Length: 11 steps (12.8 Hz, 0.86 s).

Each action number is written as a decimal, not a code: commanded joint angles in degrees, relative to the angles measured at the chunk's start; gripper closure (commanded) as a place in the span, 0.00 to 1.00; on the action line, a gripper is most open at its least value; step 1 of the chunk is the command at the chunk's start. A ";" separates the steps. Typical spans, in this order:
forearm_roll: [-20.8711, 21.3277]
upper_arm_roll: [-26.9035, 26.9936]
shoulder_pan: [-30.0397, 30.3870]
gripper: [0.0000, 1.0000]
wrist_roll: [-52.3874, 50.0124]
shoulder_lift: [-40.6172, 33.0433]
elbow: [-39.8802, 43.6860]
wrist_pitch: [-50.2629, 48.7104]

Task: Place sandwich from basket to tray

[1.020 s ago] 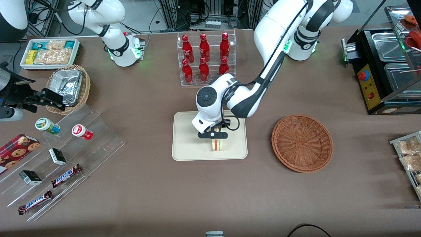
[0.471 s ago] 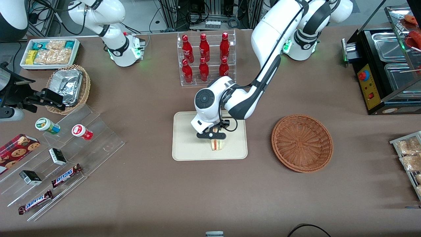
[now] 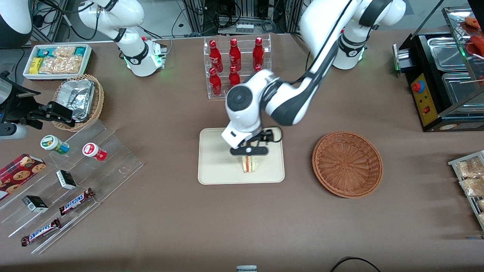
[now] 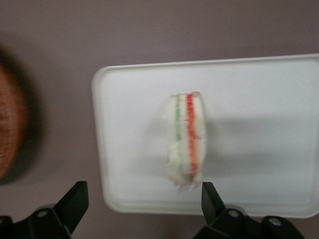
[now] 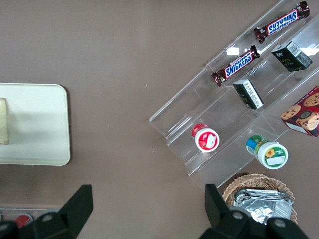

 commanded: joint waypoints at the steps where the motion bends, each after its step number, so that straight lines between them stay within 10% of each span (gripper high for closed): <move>1: -0.24 0.20 5.21 0.00 0.60 -8.22 -2.42 -5.28; 11: -0.59 0.28 22.44 0.00 24.04 -21.85 -6.54 -17.50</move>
